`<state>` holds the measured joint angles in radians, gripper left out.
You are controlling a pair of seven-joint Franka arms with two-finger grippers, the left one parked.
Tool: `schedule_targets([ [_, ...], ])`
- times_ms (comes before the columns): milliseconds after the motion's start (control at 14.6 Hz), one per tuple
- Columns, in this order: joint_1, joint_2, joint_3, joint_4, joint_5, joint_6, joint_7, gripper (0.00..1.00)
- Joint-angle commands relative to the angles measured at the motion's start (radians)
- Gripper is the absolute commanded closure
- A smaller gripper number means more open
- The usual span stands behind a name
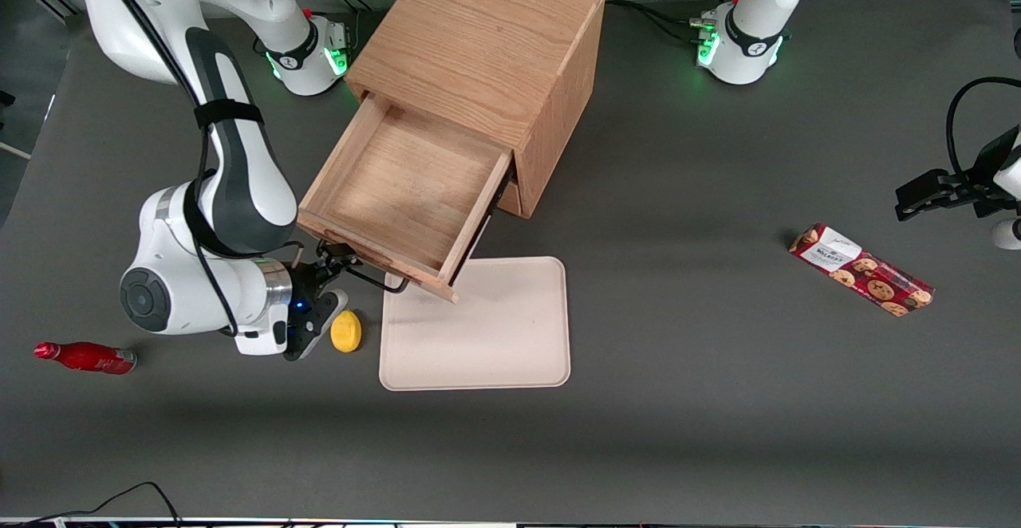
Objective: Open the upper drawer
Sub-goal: 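Pull the upper drawer outward by its handle with the right gripper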
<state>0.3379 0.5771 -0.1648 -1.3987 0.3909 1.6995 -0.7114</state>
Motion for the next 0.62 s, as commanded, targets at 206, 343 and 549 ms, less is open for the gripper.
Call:
schedule_targets([
  [206,-0.037,0.032,0.021,0.058,-0.004,-0.021,-0.042,0.0],
  [343,-0.037,0.026,0.022,0.064,-0.004,-0.024,-0.042,0.0],
  [549,-0.027,-0.051,0.024,0.089,-0.036,-0.034,-0.042,0.0],
])
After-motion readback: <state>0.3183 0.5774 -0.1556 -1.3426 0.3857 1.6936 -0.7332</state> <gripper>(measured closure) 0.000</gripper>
